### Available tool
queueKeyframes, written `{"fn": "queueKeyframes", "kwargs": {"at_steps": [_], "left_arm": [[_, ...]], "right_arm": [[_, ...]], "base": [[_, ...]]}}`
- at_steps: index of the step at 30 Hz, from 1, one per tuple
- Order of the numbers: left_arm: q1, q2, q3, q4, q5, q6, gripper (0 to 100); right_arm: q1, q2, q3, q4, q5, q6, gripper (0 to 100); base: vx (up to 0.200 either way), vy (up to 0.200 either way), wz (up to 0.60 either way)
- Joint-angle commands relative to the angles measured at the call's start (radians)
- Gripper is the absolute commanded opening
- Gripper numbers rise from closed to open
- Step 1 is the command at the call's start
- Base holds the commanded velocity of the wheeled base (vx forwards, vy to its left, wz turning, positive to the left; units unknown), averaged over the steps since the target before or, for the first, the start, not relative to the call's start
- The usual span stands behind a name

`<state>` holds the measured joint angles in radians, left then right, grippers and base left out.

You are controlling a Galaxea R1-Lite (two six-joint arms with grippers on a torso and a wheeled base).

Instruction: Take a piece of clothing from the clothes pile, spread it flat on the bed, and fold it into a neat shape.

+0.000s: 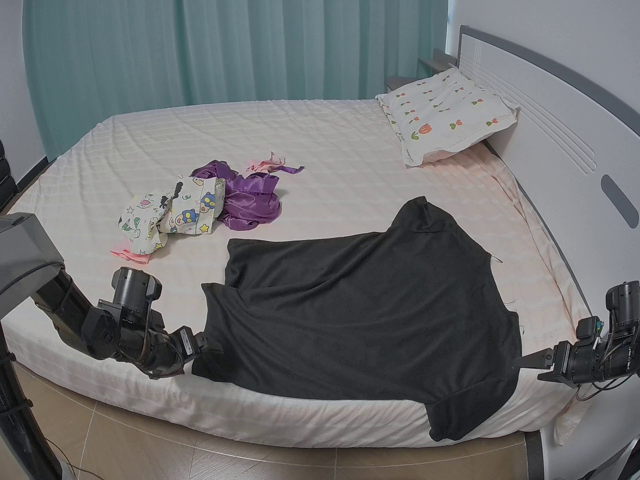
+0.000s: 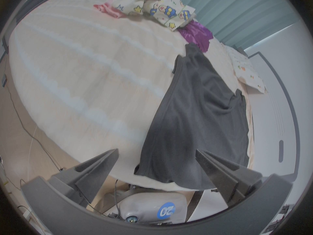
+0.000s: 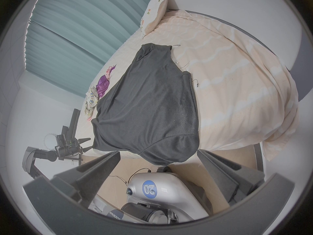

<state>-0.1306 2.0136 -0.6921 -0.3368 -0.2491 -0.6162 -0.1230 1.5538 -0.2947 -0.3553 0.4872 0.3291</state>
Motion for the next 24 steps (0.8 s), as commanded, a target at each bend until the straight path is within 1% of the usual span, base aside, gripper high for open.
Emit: {"fn": "queueKeyframes", "kwargs": {"at_steps": [1, 3, 4, 6, 11, 14, 16, 18, 24], "left_arm": [[-0.037, -0.001, 0.046, -0.010, 0.004, -0.004, 100], [-0.044, 0.000, 0.054, -0.033, 0.005, -0.017, 100], [-0.050, 0.005, 0.068, -0.071, 0.005, -0.050, 100], [-0.057, 0.019, 0.089, -0.126, 0.008, -0.076, 100], [-0.057, 0.037, 0.155, -0.240, 0.008, -0.079, 100], [-0.058, 0.027, 0.183, -0.261, 0.007, -0.088, 100], [-0.063, 0.020, 0.201, -0.266, 0.005, -0.126, 100], [-0.069, 0.014, 0.209, -0.275, 0.008, -0.140, 100], [-0.070, 0.017, 0.309, -0.490, 0.010, -0.180, 100]], "right_arm": [[0.000, 0.002, 0.000, -0.001, 0.001, -0.001, 100], [0.000, 0.003, 0.000, -0.001, 0.001, -0.001, 100], [0.000, 0.006, 0.000, -0.001, 0.001, -0.001, 100], [0.000, 0.006, 0.000, -0.001, 0.001, -0.001, 100], [0.000, 0.008, 0.000, -0.001, 0.001, -0.001, 100], [0.000, 0.008, 0.000, -0.001, 0.001, -0.001, 100], [0.000, 0.008, 0.000, -0.001, 0.001, -0.001, 100], [0.000, 0.008, 0.000, -0.001, 0.001, -0.001, 100], [0.002, 0.006, 0.002, -0.001, 0.002, -0.001, 100]], "base": [[0.000, 0.000, 0.00], [0.000, 0.000, 0.00], [0.000, 0.000, 0.00], [0.000, 0.000, 0.00], [0.000, 0.000, 0.00], [0.000, 0.000, 0.00], [0.000, 0.000, 0.00], [0.000, 0.000, 0.00], [0.000, 0.000, 0.00]]}}
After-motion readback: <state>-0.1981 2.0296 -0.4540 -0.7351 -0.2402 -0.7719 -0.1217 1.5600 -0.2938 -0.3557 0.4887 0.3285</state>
